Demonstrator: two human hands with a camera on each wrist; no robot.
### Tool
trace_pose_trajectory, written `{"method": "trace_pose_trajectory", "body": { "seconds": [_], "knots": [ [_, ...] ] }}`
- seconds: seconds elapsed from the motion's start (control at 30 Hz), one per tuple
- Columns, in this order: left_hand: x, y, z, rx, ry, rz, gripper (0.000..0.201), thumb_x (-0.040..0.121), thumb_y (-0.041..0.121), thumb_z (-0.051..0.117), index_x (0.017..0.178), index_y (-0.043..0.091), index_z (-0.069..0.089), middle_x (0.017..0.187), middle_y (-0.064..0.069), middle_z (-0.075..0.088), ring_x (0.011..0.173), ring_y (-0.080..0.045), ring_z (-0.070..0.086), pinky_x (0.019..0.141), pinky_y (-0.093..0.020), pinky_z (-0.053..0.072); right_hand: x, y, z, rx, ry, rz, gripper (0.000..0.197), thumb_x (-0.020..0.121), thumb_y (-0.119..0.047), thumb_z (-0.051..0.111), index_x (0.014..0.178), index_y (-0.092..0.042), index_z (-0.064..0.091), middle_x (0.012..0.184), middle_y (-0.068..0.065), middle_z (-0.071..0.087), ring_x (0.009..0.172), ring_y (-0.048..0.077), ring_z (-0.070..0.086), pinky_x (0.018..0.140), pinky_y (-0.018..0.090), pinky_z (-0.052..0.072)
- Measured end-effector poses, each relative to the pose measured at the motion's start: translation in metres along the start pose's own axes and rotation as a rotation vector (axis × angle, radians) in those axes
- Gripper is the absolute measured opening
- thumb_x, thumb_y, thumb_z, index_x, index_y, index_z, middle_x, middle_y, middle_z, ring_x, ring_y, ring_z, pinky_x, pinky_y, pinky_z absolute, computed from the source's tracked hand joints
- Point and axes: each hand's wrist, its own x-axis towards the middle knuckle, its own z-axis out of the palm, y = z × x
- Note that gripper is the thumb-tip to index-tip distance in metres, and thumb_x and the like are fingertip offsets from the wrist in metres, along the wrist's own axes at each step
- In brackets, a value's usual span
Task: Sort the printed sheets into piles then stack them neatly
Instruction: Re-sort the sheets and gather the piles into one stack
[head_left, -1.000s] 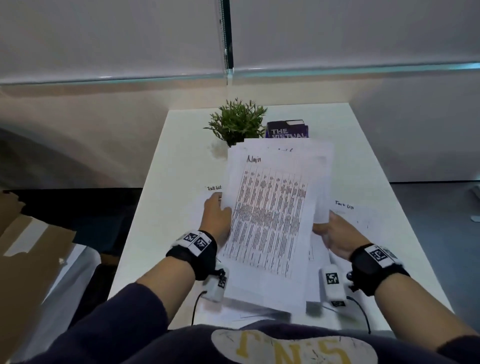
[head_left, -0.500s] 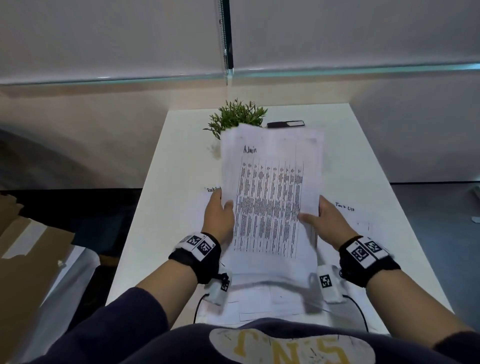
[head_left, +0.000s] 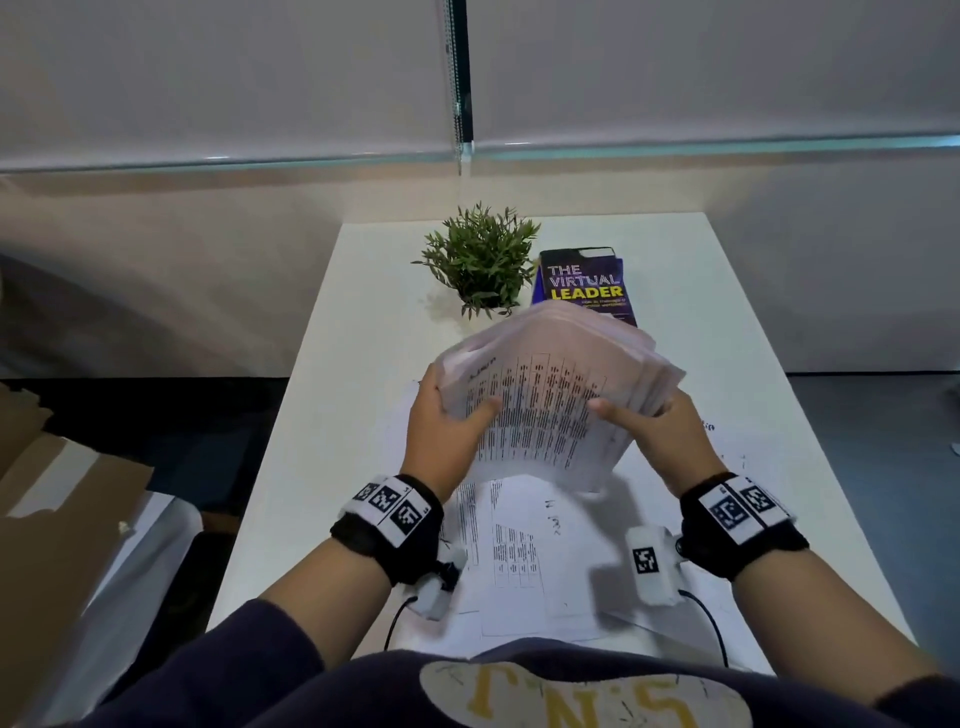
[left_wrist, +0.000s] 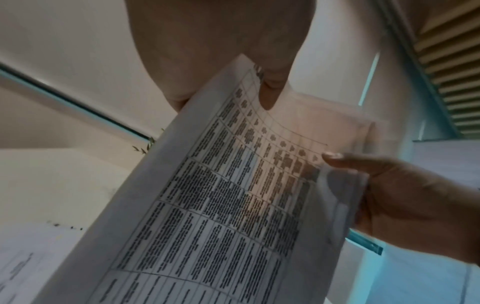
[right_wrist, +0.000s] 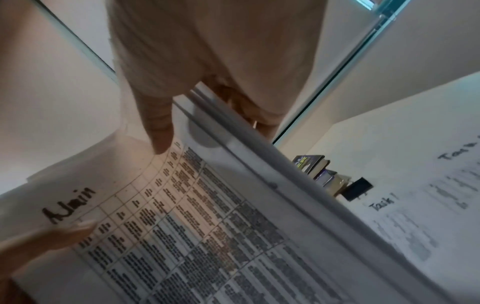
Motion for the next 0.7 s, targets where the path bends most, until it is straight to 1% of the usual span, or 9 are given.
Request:
{"method": "trace_pose_trajectory", "body": {
  "seconds": [0.1, 0.2, 0.27, 0.33, 0.43, 0.5, 0.57, 0.63, 0.7],
  "knots": [
    [0.005, 0.006, 0.001, -0.101, 0.058, 0.005, 0.049, 0.08, 0.014, 0.077, 0.123, 0.019, 0.057, 0.117, 0.002, 0.069, 0.107, -0.012, 0.066, 0.093, -0.036, 0.054, 0.003, -0.003, 0.006, 0.071, 0.028, -0.016, 0.054, 0.064, -0.022, 0.09, 0.114, -0.018, 0.069, 0.111, 0.007, 0.074, 0.106, 0.023, 0.069, 0.096, 0.05, 0.053],
    [0.01, 0.009, -0.007, -0.21, 0.087, 0.011, 0.057, 0.069, 0.01, 0.085, 0.118, 0.017, 0.055, 0.115, -0.01, 0.067, 0.106, -0.022, 0.067, 0.09, -0.04, 0.055, 0.006, -0.005, 0.003, 0.172, -0.003, 0.004, 0.07, 0.06, -0.022, 0.091, 0.123, -0.009, 0.064, 0.116, 0.013, 0.072, 0.11, 0.027, 0.068, 0.099, 0.05, 0.051],
    [0.01, 0.009, -0.009, -0.216, -0.003, 0.007, 0.061, 0.069, 0.012, 0.085, 0.122, 0.014, 0.057, 0.117, -0.011, 0.069, 0.108, -0.025, 0.067, 0.093, -0.044, 0.054, 0.005, -0.009, 0.005, 0.177, -0.047, 0.0, 0.064, 0.064, -0.013, 0.087, 0.124, -0.01, 0.064, 0.116, 0.014, 0.071, 0.11, 0.028, 0.067, 0.098, 0.048, 0.052],
    [0.009, 0.013, -0.008, -0.186, -0.08, 0.01, 0.055, 0.074, 0.01, 0.083, 0.125, 0.012, 0.061, 0.115, -0.008, 0.072, 0.109, -0.023, 0.068, 0.095, -0.043, 0.054, 0.005, -0.011, 0.007, 0.145, -0.074, -0.016, 0.055, 0.068, -0.006, 0.083, 0.119, -0.016, 0.066, 0.114, 0.012, 0.072, 0.11, 0.028, 0.068, 0.096, 0.046, 0.054],
    [0.011, 0.025, -0.009, -0.181, -0.017, 0.076, 0.04, 0.077, 0.006, 0.079, 0.115, 0.006, 0.067, 0.107, -0.005, 0.074, 0.102, -0.019, 0.07, 0.091, -0.034, 0.055, 0.006, -0.015, 0.006, 0.135, -0.063, -0.03, 0.047, 0.07, 0.0, 0.081, 0.11, -0.02, 0.069, 0.111, 0.01, 0.074, 0.109, 0.026, 0.068, 0.097, 0.043, 0.054],
    [0.012, 0.03, -0.008, -0.16, -0.004, 0.102, 0.03, 0.08, 0.009, 0.077, 0.109, 0.005, 0.07, 0.102, -0.005, 0.075, 0.098, -0.019, 0.071, 0.09, -0.034, 0.055, 0.007, -0.014, 0.005, 0.134, -0.083, -0.023, 0.05, 0.071, -0.001, 0.081, 0.115, -0.02, 0.068, 0.115, 0.009, 0.073, 0.111, 0.025, 0.068, 0.1, 0.047, 0.051],
    [0.011, 0.031, -0.004, -0.112, -0.031, 0.117, 0.024, 0.087, 0.017, 0.072, 0.11, 0.008, 0.072, 0.104, -0.001, 0.075, 0.101, -0.017, 0.07, 0.093, -0.034, 0.054, 0.008, -0.013, 0.007, 0.117, -0.086, -0.023, 0.052, 0.071, -0.008, 0.084, 0.119, -0.018, 0.067, 0.117, 0.008, 0.072, 0.112, 0.024, 0.067, 0.102, 0.05, 0.049],
    [0.01, 0.033, -0.003, -0.089, -0.004, 0.143, 0.026, 0.096, 0.027, 0.06, 0.113, 0.012, 0.072, 0.107, 0.004, 0.074, 0.104, -0.012, 0.068, 0.092, -0.03, 0.053, 0.008, -0.015, 0.009, 0.088, -0.059, -0.031, 0.051, 0.072, -0.019, 0.084, 0.12, -0.016, 0.068, 0.116, 0.004, 0.073, 0.111, 0.021, 0.067, 0.103, 0.049, 0.048],
    [0.011, 0.034, -0.006, -0.095, 0.018, 0.185, 0.032, 0.101, 0.031, 0.05, 0.117, 0.011, 0.068, 0.113, 0.003, 0.071, 0.109, -0.015, 0.065, 0.093, -0.033, 0.052, 0.009, -0.016, 0.008, 0.079, -0.028, -0.025, 0.045, 0.075, -0.018, 0.082, 0.119, -0.014, 0.069, 0.113, 0.002, 0.074, 0.108, 0.018, 0.068, 0.103, 0.046, 0.049]
  ]
}}
